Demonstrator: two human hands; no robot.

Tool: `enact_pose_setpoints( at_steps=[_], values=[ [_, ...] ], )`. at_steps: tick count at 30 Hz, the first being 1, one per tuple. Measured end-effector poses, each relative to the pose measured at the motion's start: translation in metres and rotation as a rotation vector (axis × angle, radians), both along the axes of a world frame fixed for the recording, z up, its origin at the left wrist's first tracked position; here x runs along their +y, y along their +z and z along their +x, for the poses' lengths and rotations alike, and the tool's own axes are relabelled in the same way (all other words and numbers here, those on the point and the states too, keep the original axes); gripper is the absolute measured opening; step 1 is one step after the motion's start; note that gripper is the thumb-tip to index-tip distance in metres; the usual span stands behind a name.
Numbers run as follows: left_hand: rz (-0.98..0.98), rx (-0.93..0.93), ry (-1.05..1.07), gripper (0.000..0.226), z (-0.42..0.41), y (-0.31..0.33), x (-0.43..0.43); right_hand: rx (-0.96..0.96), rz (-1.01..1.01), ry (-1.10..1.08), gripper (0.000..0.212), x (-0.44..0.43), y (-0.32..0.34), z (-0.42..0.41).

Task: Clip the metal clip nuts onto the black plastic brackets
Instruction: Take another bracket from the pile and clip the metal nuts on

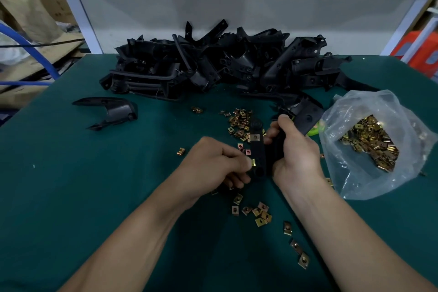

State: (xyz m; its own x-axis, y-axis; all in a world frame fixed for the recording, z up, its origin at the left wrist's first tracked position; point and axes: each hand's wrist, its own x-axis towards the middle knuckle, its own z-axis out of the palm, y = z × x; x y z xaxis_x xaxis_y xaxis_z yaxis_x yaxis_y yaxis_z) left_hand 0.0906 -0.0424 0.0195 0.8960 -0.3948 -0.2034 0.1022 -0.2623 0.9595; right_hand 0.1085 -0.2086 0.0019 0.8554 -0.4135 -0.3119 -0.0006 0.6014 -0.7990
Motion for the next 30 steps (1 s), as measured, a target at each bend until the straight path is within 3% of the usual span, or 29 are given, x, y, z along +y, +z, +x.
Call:
enact_pose_setpoints(
  at_steps=[9,18,21,27,30],
  values=[
    [-0.036,-0.048,0.142,0.021,-0.004,-0.011,-0.010,-0.095,-0.155,-0.047,0.029,0.009,0.003,-0.004],
    [-0.334,0.042,-0.079,0.022,0.000,0.001,0.001,0.000,0.241,0.115,0.026,0.010,0.007,-0.007],
    [-0.372,0.031,-0.135,0.017,0.000,0.000,0.002,-0.001,0.243,0.146,0.029,0.012,0.009,-0.009],
    [-0.357,-0.062,-0.090,0.018,-0.004,-0.005,-0.013,0.183,0.246,0.186,0.028,0.007,0.004,-0.013],
    [-0.262,-0.116,-0.008,0.027,-0.003,-0.006,-0.011,0.118,0.214,0.080,0.023,0.008,0.004,-0.011]
  ],
)
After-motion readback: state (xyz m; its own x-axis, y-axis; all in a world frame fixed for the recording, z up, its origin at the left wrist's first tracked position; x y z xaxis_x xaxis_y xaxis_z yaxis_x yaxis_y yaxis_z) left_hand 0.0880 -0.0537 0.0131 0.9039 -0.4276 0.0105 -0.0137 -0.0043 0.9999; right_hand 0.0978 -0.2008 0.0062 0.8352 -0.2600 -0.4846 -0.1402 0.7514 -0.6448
